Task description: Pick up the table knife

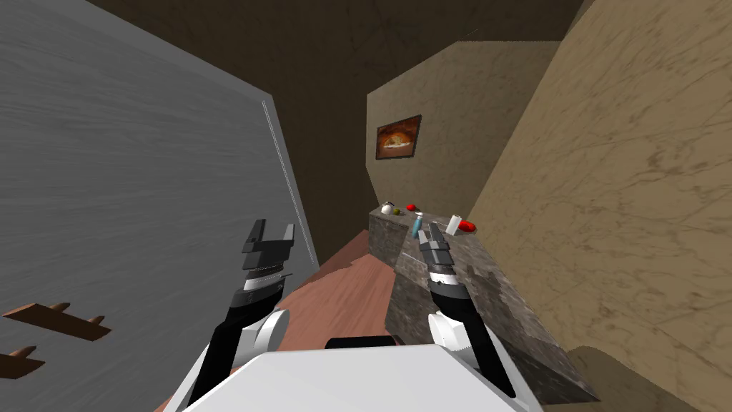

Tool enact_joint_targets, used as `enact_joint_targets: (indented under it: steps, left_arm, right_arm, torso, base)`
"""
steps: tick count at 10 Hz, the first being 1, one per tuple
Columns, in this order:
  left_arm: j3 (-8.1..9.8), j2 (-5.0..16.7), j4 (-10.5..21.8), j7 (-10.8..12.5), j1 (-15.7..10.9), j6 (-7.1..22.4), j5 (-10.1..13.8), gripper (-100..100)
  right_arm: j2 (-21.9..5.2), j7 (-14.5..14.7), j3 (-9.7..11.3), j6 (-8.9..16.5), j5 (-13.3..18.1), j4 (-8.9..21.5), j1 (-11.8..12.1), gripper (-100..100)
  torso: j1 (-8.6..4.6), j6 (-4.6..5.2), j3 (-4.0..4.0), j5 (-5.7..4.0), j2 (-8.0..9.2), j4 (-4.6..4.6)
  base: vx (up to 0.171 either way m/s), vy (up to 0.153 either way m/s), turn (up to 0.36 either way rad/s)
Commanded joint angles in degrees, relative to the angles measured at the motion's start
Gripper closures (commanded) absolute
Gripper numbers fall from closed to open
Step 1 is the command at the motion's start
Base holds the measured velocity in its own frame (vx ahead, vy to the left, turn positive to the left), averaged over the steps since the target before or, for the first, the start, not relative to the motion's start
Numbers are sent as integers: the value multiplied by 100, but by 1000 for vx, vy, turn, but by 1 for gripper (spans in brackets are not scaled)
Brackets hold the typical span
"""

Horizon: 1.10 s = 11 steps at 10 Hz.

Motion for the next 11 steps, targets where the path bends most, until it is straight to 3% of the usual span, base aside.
enact_joint_targets:
  steps: [1, 5, 6, 11]
  left_arm:
    - [0, 0, 0, 0, 0, 0, 0, 0]
    - [0, 0, 0, 0, 0, 0, 0, 0]
    - [0, 0, 0, 0, 0, 0, 0, 0]
    - [1, 1, 0, 0, 1, 0, 0, 0]
  right_arm:
    - [-242, 44, -19, 14, 43, 100, 22, -100]
    - [-874, 203, -94, 79, 184, 412, 75, -100]
    - [-928, 203, -94, 79, 184, 412, 75, -100]
    - [-1811, 446, -219, 188, 390, 835, 134, -100]
  torso:
    - [0, 0, 0, 0, 0, 0]
    - [-16, -1, -2, -3, -3, -1]
    - [-18, -1, -2, -4, -3, -1]
    - [-18, 2, -4, -4, -7, -2]
  base:
    - [0, -9, 115]
    - [6, -32, 166]
    - [5, -28, 86]
    - [11, -39, 183]
